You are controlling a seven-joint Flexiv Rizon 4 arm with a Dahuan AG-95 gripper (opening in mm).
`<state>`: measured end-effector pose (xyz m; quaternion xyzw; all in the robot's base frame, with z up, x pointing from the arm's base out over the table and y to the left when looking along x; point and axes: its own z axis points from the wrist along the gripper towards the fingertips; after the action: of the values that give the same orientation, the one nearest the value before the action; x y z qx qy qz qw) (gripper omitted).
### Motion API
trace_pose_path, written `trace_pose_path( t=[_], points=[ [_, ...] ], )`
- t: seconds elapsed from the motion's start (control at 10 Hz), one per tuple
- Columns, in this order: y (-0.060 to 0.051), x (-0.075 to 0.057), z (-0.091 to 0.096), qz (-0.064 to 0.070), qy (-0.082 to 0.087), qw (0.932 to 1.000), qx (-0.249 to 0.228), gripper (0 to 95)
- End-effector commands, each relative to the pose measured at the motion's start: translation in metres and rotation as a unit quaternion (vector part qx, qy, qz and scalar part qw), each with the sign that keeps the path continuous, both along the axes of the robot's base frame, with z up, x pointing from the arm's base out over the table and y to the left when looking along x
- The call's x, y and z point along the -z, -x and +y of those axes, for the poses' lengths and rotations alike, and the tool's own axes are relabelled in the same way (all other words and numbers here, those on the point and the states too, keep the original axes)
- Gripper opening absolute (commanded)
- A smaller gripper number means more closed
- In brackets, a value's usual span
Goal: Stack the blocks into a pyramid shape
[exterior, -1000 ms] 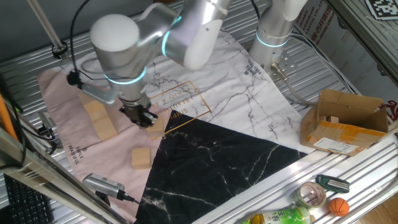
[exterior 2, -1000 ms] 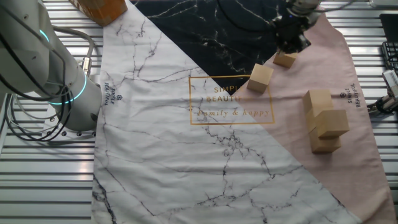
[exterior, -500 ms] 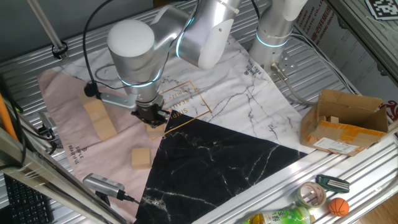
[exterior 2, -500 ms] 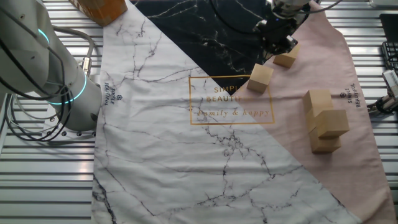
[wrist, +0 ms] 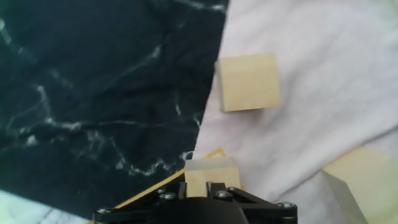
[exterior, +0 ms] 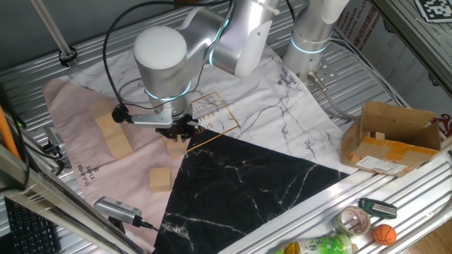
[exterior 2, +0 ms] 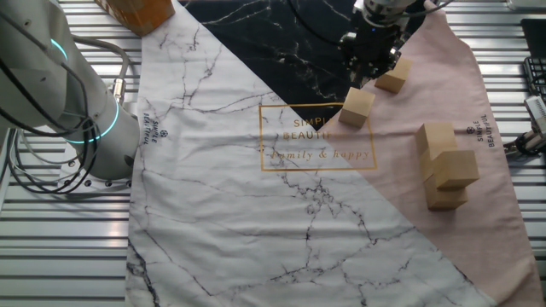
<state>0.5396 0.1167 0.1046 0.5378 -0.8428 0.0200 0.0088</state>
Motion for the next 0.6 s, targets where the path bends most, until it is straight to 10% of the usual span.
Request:
trace_pose_path(
  t=[0.1,0.4,0.6],
  points=[
    [0.0017,0.0006,-0.0002,-0.001,-0.003,0.9999,-0.017,38.0],
    [0.0017,0.0006,-0.0002,-0.002,-0.002,0.9999,0.012,38.0],
    [0.0018,0.0001,-0.0002,-0.013,-0.008,0.9842,0.176,38.0]
  ],
)
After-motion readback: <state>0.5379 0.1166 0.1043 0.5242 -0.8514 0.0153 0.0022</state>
